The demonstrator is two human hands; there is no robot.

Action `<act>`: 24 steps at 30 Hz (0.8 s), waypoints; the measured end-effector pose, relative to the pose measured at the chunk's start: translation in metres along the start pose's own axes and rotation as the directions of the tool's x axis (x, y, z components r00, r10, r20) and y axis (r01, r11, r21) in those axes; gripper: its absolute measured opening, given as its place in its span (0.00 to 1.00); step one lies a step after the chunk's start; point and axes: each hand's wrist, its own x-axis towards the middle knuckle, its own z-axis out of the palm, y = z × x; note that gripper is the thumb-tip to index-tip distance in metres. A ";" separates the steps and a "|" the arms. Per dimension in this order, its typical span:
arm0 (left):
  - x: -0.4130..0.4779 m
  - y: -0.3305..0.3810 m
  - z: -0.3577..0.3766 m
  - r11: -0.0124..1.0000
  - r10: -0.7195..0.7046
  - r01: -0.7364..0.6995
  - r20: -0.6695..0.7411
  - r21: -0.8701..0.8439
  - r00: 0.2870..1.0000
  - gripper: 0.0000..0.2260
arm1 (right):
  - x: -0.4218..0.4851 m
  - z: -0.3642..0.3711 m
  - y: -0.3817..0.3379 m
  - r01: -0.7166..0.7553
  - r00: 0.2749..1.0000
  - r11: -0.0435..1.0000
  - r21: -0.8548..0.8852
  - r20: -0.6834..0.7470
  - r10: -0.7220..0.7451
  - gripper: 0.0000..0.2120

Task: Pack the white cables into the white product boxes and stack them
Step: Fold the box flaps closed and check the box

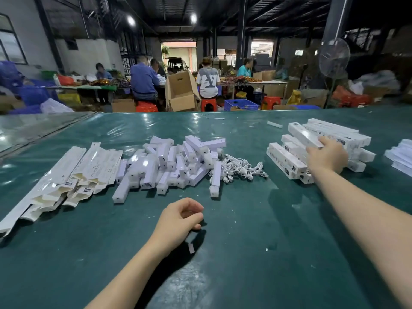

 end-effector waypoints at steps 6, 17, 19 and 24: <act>0.000 0.001 0.003 0.998 0.021 -0.021 -0.002 0.057 1.000 0.09 | 0.001 0.007 0.002 -0.158 0.986 0.987 0.002 0.056 0.158 0.14; -0.003 0.001 0.000 0.995 0.076 -0.076 0.000 0.063 0.997 0.10 | -0.140 0.040 0.002 0.066 0.894 0.980 0.185 0.425 -0.141 0.11; -0.004 -0.001 -0.003 0.967 0.169 -0.159 -0.034 0.201 0.985 0.11 | -0.149 0.042 0.005 0.323 0.743 0.946 0.034 0.610 -0.276 0.10; 0.005 -0.005 -0.025 0.736 0.369 -0.221 -0.105 0.640 0.924 0.09 | -0.148 0.036 0.005 0.549 0.607 0.835 -0.028 0.701 -0.376 0.09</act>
